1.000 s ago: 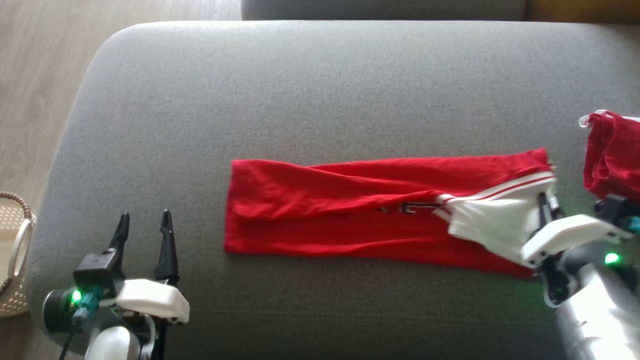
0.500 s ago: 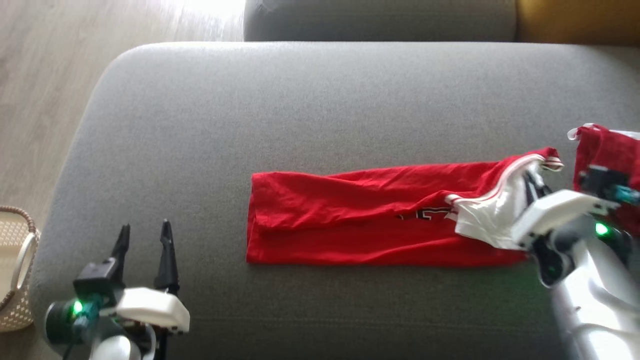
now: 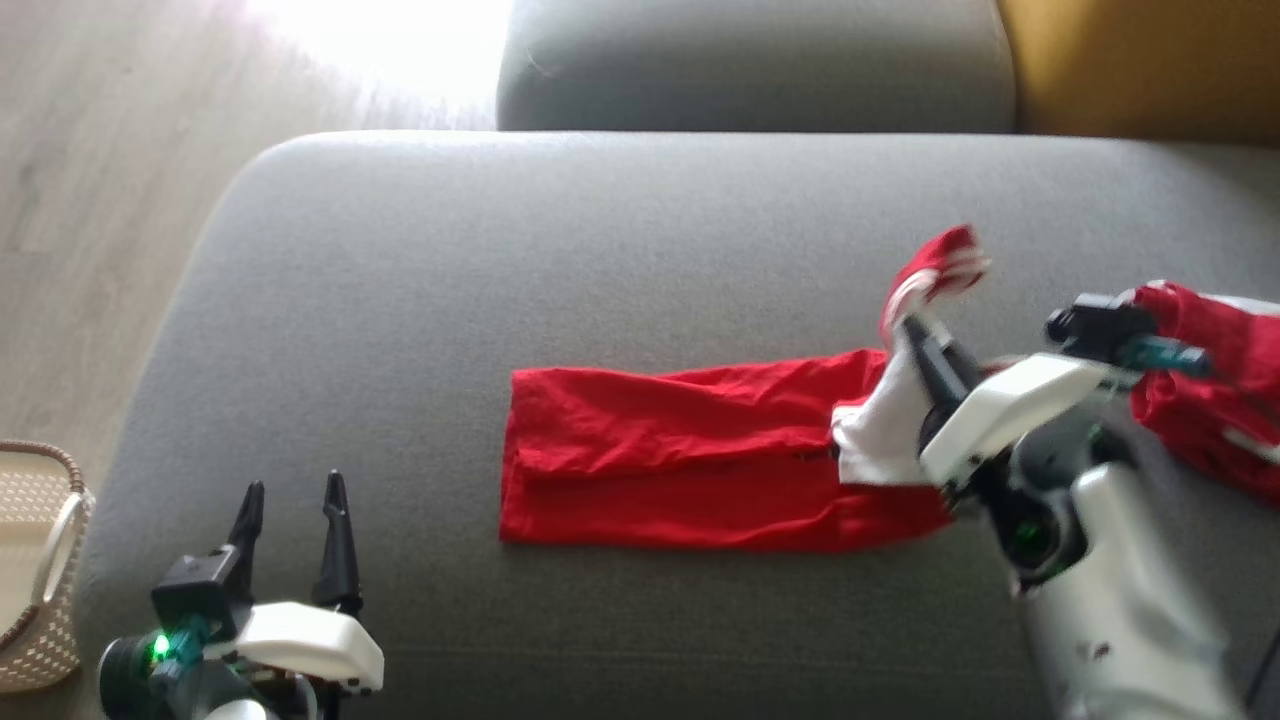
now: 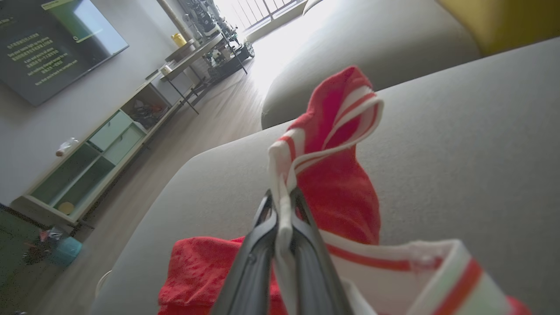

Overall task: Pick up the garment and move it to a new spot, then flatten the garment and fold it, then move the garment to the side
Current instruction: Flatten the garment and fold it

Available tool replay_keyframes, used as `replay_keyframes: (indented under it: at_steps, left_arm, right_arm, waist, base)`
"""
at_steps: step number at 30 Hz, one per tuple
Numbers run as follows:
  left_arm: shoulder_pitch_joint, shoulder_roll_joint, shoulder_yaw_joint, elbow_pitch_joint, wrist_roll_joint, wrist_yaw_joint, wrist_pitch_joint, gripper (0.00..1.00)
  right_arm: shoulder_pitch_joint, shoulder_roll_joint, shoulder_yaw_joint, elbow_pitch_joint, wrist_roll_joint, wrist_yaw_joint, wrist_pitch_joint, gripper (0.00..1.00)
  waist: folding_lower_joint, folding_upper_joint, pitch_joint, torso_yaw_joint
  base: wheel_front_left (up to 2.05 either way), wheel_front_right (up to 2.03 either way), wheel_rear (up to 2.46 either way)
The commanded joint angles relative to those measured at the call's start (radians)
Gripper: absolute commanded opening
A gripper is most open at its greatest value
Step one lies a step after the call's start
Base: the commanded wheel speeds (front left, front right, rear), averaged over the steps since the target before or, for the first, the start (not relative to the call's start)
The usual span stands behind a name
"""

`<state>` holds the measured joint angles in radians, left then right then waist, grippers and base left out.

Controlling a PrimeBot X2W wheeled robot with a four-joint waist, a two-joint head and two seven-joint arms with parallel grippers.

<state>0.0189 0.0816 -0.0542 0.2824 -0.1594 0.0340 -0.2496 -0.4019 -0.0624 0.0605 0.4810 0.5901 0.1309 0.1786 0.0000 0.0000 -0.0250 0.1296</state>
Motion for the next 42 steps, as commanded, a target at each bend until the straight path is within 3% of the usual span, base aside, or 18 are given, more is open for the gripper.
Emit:
replay_keyframes:
  at_steps: [1,8,13,22,27,31,37,38,39,40,42]
  left_arm:
    - [-0.020,0.002,0.035,-0.028,0.012,-0.002,-0.012,1.00]
    - [0.008,-0.004,0.041,-0.031,0.020,-0.007,-0.012,1.00]
    - [0.023,-0.007,0.039,-0.035,0.027,-0.010,-0.012,1.00]
    - [0.018,-0.014,0.030,-0.029,0.031,-0.014,-0.012,1.00]
    - [0.003,-0.018,0.021,-0.023,0.030,-0.017,-0.012,1.00]
    - [-0.015,-0.023,0.009,-0.013,0.027,-0.016,-0.012,1.00]
    - [-0.026,-0.026,0.001,-0.005,0.024,-0.015,-0.012,1.00]
    - [-0.029,-0.026,0.001,-0.005,0.023,-0.015,-0.012,1.00]
    - [-0.031,-0.027,0.001,-0.004,0.022,-0.016,-0.012,1.00]
    - [-0.033,-0.027,0.002,-0.004,0.021,-0.016,-0.012,1.00]
    - [-0.035,-0.027,0.004,-0.004,0.021,-0.015,-0.012,1.00]
  right_arm:
    - [-0.008,0.012,0.048,-0.059,0.056,0.000,0.004,0.00]
    - [0.053,0.012,0.195,-0.089,0.232,0.000,-0.030,0.00]
    - [0.038,0.012,0.280,-0.016,0.384,0.000,-0.097,0.00]
    - [-0.084,0.012,0.480,0.121,0.769,0.000,-0.261,0.00]
    - [-0.153,0.012,0.581,0.176,0.894,0.000,-0.313,0.00]
    - [-0.221,0.012,0.723,0.233,0.999,0.000,-0.362,0.00]
    - [-0.268,0.012,0.855,0.296,1.094,0.000,-0.414,0.00]
    - [-0.277,0.012,0.871,0.303,1.109,0.000,-0.420,0.25]
    - [-0.285,0.012,0.885,0.308,1.123,0.000,-0.425,0.74]
    - [-0.293,0.012,0.898,0.304,1.140,0.000,-0.428,1.00]
    - [-0.306,0.012,0.918,0.292,1.170,0.000,-0.434,1.00]
  waist:
    - [0.0000,0.0000,-0.018,0.016]
    - [0.0000,0.0000,-0.043,0.055]
    - [0.0000,0.0000,-0.047,0.091]
    - [0.0000,0.0000,-0.004,0.159]
    - [0.0000,0.0000,0.021,0.189]
    - [0.0000,0.0000,0.049,0.225]
    - [0.0000,0.0000,0.073,0.250]
    - [0.0000,0.0000,0.076,0.252]
    - [0.0000,0.0000,0.079,0.253]
    - [0.0000,0.0000,0.081,0.253]
    - [0.0000,0.0000,0.085,0.252]
  base:
    - [0.00,0.00,0.00]
    - [0.00,0.00,0.00]
    - [0.00,0.00,0.00]
    - [0.00,0.00,0.00]
    - [0.00,0.00,0.00]
    - [0.00,0.00,0.00]
    - [0.00,0.00,0.00]
    - [0.00,0.00,0.00]
    - [0.00,0.00,0.00]
    - [0.00,0.00,0.00]
    - [0.00,0.00,0.00]
